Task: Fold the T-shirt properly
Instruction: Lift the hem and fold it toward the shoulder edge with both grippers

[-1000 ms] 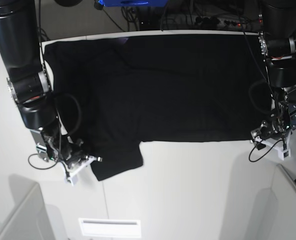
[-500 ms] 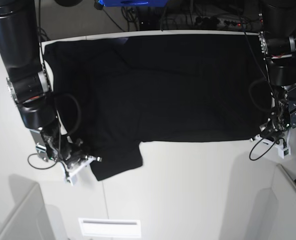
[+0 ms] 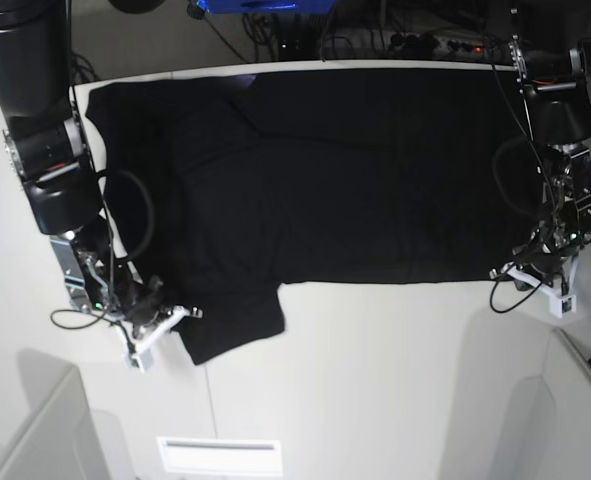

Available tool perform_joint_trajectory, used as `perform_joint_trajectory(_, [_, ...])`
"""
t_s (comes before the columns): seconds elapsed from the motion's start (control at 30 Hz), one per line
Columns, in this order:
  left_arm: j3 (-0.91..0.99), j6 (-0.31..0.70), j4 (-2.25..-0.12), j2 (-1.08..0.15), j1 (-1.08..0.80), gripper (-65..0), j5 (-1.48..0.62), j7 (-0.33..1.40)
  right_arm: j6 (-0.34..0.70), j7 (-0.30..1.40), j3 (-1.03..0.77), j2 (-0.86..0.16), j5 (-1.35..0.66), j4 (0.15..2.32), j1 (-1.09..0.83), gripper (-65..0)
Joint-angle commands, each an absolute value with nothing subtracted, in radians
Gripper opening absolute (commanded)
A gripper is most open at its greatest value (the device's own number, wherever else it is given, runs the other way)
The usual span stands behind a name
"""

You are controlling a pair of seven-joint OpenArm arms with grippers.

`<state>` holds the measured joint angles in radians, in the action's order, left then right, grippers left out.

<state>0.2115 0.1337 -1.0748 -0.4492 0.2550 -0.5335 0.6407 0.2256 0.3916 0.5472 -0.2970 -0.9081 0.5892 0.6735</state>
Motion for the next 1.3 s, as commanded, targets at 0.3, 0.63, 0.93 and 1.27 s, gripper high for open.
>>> perform_joint_trajectory(0.3, [0.300,0.125,-1.294,-0.473,0.140,-65.0,-0.535,0.677,0.232,0.392,0.381,-0.344,-0.909,0.782,0.575,-65.0])
perform_joint_trajectory(0.63, [0.337,0.125,-1.480,-0.435,0.041,-65.0,-0.553,0.740,0.232,0.550,0.208,-0.366,-0.908,0.998,0.444,-65.0])
perform_joint_trajectory(0.93, [0.392,0.125,-1.598,-0.444,-0.070,-65.0,-0.762,0.782,0.232,0.670,0.050,-0.367,-0.908,1.150,0.317,-65.0])
perform_joint_trajectory(1.27, [0.394,0.125,-1.727,-0.444,-0.182,-65.0,-0.763,0.782,0.232,0.812,-0.130,-0.364,-0.909,1.368,0.166,-65.0])
